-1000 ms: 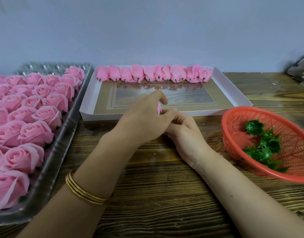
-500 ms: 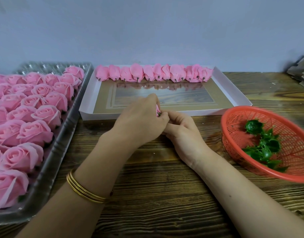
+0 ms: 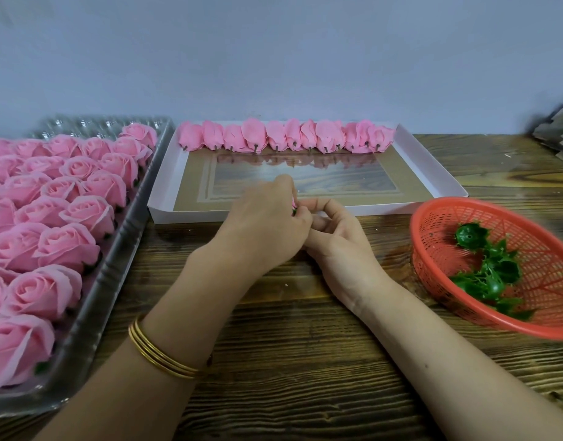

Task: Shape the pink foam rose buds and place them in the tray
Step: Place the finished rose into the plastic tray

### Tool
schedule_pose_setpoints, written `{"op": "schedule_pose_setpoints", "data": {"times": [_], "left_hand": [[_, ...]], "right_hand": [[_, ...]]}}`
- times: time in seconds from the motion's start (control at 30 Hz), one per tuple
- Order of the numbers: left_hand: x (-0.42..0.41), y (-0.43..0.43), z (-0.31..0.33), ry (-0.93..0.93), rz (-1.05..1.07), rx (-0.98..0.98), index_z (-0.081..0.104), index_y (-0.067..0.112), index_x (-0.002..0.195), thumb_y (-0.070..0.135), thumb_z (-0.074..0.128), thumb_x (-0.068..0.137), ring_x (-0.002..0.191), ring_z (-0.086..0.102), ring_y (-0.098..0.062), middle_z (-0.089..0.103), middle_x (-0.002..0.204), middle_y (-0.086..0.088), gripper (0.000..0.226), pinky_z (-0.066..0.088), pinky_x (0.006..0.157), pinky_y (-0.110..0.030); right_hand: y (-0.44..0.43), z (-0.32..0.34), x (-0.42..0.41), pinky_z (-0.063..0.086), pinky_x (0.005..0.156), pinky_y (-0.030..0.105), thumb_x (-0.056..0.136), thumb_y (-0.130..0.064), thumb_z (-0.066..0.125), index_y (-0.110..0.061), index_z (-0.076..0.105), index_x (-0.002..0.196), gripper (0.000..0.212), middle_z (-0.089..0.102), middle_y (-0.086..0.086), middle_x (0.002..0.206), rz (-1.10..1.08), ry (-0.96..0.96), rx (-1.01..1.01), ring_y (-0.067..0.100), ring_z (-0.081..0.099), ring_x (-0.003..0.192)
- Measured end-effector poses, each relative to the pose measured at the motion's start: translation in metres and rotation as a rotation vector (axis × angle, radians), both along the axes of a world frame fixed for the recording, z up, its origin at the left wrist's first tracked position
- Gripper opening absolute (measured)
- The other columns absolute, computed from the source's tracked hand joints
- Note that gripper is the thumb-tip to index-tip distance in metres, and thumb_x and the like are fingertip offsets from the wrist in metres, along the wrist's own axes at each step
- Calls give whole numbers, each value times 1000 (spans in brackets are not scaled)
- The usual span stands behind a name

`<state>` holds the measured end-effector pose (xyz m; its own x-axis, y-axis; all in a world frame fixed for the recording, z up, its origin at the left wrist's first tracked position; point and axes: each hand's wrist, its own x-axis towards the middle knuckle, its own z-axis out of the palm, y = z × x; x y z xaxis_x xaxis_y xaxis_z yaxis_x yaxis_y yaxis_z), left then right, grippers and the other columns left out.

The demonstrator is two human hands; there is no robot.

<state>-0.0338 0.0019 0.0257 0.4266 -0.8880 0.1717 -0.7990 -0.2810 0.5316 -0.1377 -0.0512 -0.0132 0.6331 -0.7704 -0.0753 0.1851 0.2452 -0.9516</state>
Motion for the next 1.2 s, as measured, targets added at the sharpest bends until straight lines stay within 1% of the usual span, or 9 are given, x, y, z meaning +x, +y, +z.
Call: {"op": "schedule_pose_setpoints", "data": {"times": [0.17, 0.37, 0.5, 0.6, 0.7, 0.8, 0.9, 1.03, 1.2], "left_hand": [[1, 0, -2, -1, 3, -3, 50, 18, 92, 29, 52, 95, 73, 41, -7, 47, 85, 5, 12, 26, 56, -20], [4, 0, 0, -44, 14, 31, 44, 23, 82, 33, 56, 90, 67, 38, -6, 44, 78, 8, 17, 24, 54, -19], [3, 1, 2, -36, 9, 71, 48, 18, 90, 27, 56, 91, 76, 43, -14, 47, 86, 2, 12, 24, 55, -23], [2, 0, 4, -32, 24, 103, 49, 17, 94, 25, 55, 91, 88, 43, -19, 49, 97, -3, 11, 27, 66, -28], [3, 3, 6, -23, 29, 128, 52, 15, 95, 26, 54, 91, 90, 45, -21, 50, 95, -2, 12, 29, 71, -30], [6, 6, 12, 2, 56, 139, 55, 14, 99, 26, 55, 92, 89, 46, -20, 49, 88, 1, 14, 32, 68, -31], [14, 5, 27, -5, 85, 121, 56, 13, 95, 26, 57, 91, 87, 52, -22, 52, 85, 0, 14, 34, 61, -30], [30, 4, 55, -14, 143, 87, 61, 10, 102, 27, 58, 90, 91, 63, -28, 63, 79, -6, 21, 50, 80, -35], [62, -1, 91, 49, 159, -16, 63, -3, 92, 14, 57, 88, 66, 71, -25, 68, 75, -18, 19, 59, 72, -34]], "right_hand": [[-1, -1, 0, 51, 75, 34, 79, 18, 62, -1, 51, 111, 38, 61, 23, 89, 7, -14, 11, 28, 59, 81], [1, -2, 0, 46, 93, 57, 80, 21, 60, 0, 51, 108, 36, 58, 28, 92, 17, 7, -7, 36, 55, 90], [2, -3, 2, 45, 93, 57, 79, 23, 58, 1, 51, 108, 37, 57, 29, 98, 20, 19, -8, 36, 53, 90], [1, -4, 3, 43, 97, 59, 78, 24, 58, 1, 51, 109, 39, 57, 29, 99, 39, 14, 2, 35, 54, 92], [0, -3, 3, 46, 95, 53, 76, 23, 61, -1, 54, 104, 37, 62, 24, 91, 69, -7, 8, 34, 57, 90], [-1, -3, 3, 48, 92, 46, 75, 20, 64, -3, 57, 99, 34, 66, 12, 79, 101, -42, 22, 29, 61, 85], [-3, -3, 2, 52, 93, 43, 73, 15, 66, 1, 58, 105, 36, 68, 14, 84, 123, -57, 62, 30, 63, 91], [-4, 0, 1, 55, 77, 25, 80, 16, 57, -3, 59, 100, 27, 71, 14, 88, 122, -62, 92, 20, 66, 82], [-3, 2, 0, 55, 75, 23, 82, 16, 54, -3, 59, 98, 25, 70, 12, 86, 129, -67, 92, 17, 66, 79]]}}
